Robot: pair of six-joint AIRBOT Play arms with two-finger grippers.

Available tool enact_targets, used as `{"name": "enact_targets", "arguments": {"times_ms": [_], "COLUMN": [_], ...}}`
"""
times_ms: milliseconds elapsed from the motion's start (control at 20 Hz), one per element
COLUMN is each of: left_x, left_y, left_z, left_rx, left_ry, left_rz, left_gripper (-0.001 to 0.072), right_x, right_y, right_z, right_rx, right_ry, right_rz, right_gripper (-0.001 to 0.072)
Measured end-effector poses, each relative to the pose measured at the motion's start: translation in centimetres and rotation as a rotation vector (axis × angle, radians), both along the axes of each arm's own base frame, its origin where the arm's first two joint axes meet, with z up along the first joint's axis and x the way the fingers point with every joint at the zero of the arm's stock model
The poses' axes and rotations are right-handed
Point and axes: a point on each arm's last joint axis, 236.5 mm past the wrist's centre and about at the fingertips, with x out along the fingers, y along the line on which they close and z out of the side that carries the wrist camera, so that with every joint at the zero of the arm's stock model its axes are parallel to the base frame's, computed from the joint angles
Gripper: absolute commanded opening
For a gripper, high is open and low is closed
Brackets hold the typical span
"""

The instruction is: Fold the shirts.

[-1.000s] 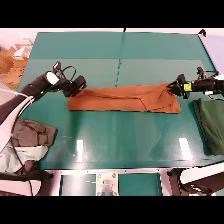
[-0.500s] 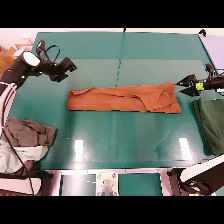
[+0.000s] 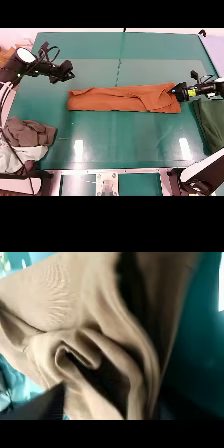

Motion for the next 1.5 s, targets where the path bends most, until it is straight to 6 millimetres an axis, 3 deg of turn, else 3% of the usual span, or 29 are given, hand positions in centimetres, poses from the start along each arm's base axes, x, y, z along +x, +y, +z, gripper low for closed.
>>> {"name": "enact_targets", "arguments": {"times_ms": [100, 250, 350, 450, 550, 850, 1050, 1200, 1300, 1400, 1500], "left_x": [-0.1, -0.2, -0.2, -0.3, -0.6, -3.6, -5.5, -6.5, -6.8, -7.0, -6.6], "left_y": [-0.9, -1.8, -2.6, -4.8, -8.2, -22.5, -28.7, -31.3, -32.0, -32.1, -30.9], "left_z": [0.7, 1.4, 1.5, 1.3, 0.0, -7.1, -10.1, -11.0, -11.3, -11.1, -10.1], "left_rx": [-0.040, -0.081, -0.088, -0.092, -0.085, -0.088, -0.123, -0.136, -0.141, -0.143, -0.130], "left_ry": [-0.015, -0.027, -0.042, -0.055, -0.065, -0.080, -0.084, -0.083, -0.080, -0.075, -0.073], "left_rz": [-0.027, -0.048, -0.064, -0.101, -0.148, -0.270, -0.277, -0.295, -0.301, -0.327, -0.384], "left_gripper": [0.0022, 0.0022, 0.0022, 0.0021, 0.0021, 0.0022, 0.0022, 0.0022, 0.0022, 0.0022, 0.0021], "right_x": [0.0, 0.6, 1.1, 1.6, 1.8, 0.5, -1.2, -2.3, -2.7, -2.9, -3.0], "right_y": [0.8, 1.4, 1.9, 2.3, 3.0, 7.9, 11.8, 13.8, 14.5, 14.9, 15.1], "right_z": [-0.4, 0.4, 2.3, 4.5, 7.4, 17.0, 22.0, 24.1, 24.9, 25.3, 25.5], "right_rx": [-0.009, -0.016, -0.011, -0.019, -0.032, -0.084, -0.111, -0.121, -0.124, -0.125, -0.125], "right_ry": [0.004, -0.017, -0.038, -0.072, -0.109, -0.246, -0.336, -0.378, -0.393, -0.395, -0.399], "right_rz": [0.032, 0.071, 0.089, 0.111, 0.136, 0.247, 0.318, 0.358, 0.368, 0.370, 0.372], "right_gripper": [0.0017, 0.0016, 0.0015, 0.0015, 0.0015, 0.0015, 0.0016, 0.0015, 0.0015, 0.0015, 0.0015]}}
